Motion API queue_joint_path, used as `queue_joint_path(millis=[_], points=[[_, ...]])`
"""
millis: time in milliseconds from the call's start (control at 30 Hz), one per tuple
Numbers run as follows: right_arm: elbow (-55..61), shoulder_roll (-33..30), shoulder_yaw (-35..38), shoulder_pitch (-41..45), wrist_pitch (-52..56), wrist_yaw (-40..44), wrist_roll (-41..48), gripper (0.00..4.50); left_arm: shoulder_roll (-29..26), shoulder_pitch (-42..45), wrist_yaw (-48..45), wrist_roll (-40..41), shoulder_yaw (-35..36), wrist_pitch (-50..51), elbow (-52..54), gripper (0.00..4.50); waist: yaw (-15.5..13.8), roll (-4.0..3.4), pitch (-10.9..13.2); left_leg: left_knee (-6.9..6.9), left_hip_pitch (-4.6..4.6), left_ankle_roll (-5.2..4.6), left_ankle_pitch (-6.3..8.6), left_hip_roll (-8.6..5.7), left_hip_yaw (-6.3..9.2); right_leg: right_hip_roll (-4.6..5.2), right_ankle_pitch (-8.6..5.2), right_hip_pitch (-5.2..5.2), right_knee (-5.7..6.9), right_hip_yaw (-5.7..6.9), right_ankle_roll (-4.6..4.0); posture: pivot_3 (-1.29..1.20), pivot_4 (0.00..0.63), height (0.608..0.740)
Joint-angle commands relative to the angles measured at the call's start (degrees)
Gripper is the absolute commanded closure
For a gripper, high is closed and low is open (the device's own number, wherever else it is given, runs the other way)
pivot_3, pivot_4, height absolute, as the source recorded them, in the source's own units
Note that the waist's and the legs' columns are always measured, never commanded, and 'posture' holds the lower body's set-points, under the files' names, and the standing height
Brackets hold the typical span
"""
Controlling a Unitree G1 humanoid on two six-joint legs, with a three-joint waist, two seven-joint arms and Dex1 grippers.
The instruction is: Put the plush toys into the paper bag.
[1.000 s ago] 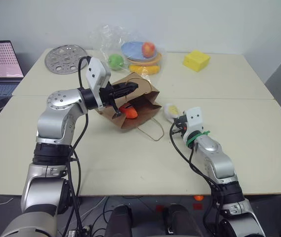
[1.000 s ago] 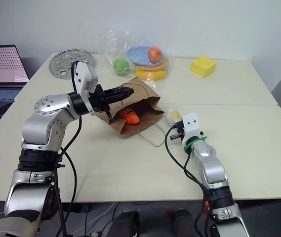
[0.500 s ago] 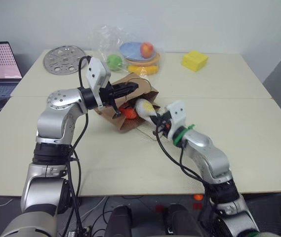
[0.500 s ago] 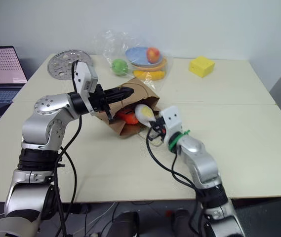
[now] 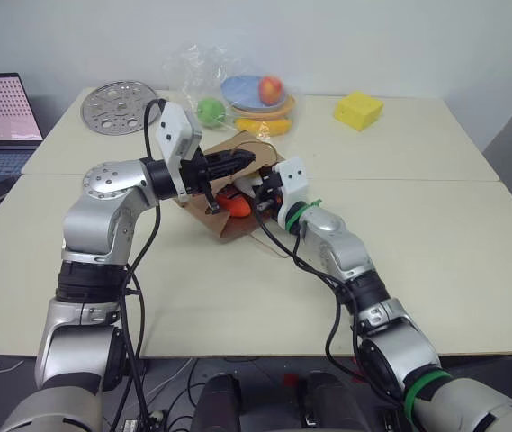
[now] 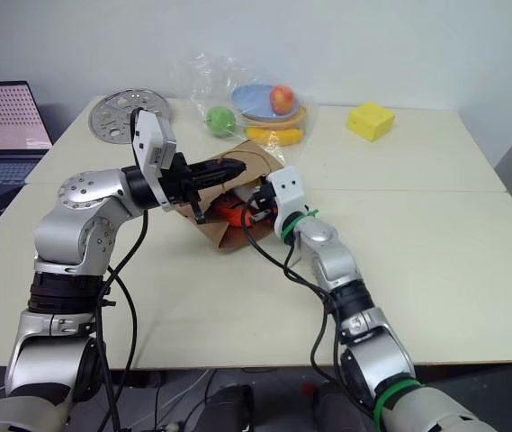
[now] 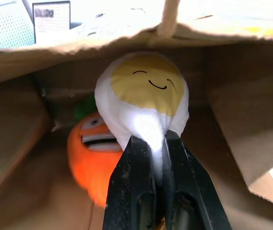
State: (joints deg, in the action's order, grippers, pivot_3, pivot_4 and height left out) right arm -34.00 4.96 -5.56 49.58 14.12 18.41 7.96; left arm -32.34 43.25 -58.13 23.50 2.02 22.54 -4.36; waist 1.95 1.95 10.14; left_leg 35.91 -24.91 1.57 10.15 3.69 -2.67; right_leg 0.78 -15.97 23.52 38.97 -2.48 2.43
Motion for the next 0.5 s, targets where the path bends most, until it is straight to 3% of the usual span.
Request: queue_joint_path(millis=[33, 300, 400, 500], points=[[-7.5, 1.2, 2.3, 3.5, -5.0, -0.1, 0.4, 4.46, -0.8, 0.1, -0.1, 1.6, 1.1, 0.7, 3.2, 4.50, 0.0, 0.00, 0.0, -0.02, 0.00, 0.00, 0.00, 0.00, 0.00, 0.00, 0.00, 0.00, 0.00, 0.00, 0.00, 0.00, 0.150, 0.740], [-15.4, -0.1, 3.4, 4.5, -9.0, 0.7, -1.0, 4.46, -1.4, -0.7, 0.4, 1.8, 1.5, 1.5, 4.1, 4.50, 0.0, -0.01, 0.0, -0.04, 0.00, 0.01, 0.00, -0.02, -0.01, 0.03, 0.00, 0.00, 0.00, -0.01, -0.01, 0.00, 0.150, 0.740], [-12.1, -0.2, 3.6, 3.0, -7.7, 2.9, 0.3, 3.68, -1.4, -0.8, 0.6, 1.3, 1.0, 1.3, 4.0, 4.50, 0.0, -0.01, 0.0, -0.04, 0.01, 0.01, 0.00, 0.00, 0.00, 0.02, 0.00, 0.00, 0.02, 0.01, -0.01, 0.00, 0.150, 0.740], [-4.7, -0.7, 3.3, -0.3, -5.5, 4.9, 1.4, 2.59, -1.0, -0.4, 0.8, 1.5, 1.0, 1.4, 3.8, 4.50, 0.0, -0.01, 0.0, -0.09, 0.00, 0.01, 0.00, 0.01, 0.01, 0.00, 0.00, 0.02, 0.01, 0.02, 0.00, 0.00, 0.150, 0.740]])
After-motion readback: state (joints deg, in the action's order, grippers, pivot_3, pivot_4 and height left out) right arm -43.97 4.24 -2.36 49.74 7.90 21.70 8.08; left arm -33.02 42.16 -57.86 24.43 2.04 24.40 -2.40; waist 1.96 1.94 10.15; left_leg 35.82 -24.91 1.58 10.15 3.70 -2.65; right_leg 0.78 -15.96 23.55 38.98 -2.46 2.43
